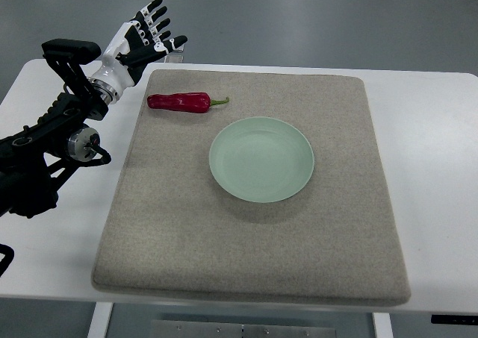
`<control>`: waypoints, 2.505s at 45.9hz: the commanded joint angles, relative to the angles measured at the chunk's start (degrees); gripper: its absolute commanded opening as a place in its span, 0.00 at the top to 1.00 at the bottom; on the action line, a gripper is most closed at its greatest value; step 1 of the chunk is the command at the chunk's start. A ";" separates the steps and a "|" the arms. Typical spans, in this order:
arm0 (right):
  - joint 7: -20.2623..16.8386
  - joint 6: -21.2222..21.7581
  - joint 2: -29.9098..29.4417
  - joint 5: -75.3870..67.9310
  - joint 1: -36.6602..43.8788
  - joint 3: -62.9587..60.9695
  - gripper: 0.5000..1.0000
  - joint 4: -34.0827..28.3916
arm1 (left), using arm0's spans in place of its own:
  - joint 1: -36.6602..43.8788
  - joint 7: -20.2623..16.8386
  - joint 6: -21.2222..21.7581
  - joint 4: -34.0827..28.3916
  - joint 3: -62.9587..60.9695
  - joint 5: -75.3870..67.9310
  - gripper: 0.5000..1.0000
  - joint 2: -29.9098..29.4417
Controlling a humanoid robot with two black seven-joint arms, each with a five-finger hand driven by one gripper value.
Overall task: Place red pepper on plate with left hand
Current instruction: 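Move the left hand toward the red pepper and lower it, then close the left hand fingers around the red pepper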
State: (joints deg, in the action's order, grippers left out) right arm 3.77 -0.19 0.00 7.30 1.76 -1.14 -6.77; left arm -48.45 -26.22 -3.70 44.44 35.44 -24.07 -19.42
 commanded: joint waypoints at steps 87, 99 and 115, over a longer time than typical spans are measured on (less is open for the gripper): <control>0.01 0.01 0.00 0.00 0.00 0.00 0.14 0.00 | -6.04 11.10 11.61 -5.86 -14.17 -60.66 0.28 0.00; 0.01 0.01 0.00 0.00 0.00 0.00 0.14 0.00 | -6.31 11.10 11.61 -6.73 -14.26 -60.66 0.38 1.05; 0.01 0.01 0.00 0.00 0.00 0.00 0.14 0.00 | -6.40 11.01 13.90 -8.49 -16.81 -60.66 0.40 2.20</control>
State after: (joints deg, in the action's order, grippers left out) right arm 3.78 -0.18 0.00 7.29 1.75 -1.14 -6.77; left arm -54.82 -15.19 10.02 36.23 18.81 -84.73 -17.64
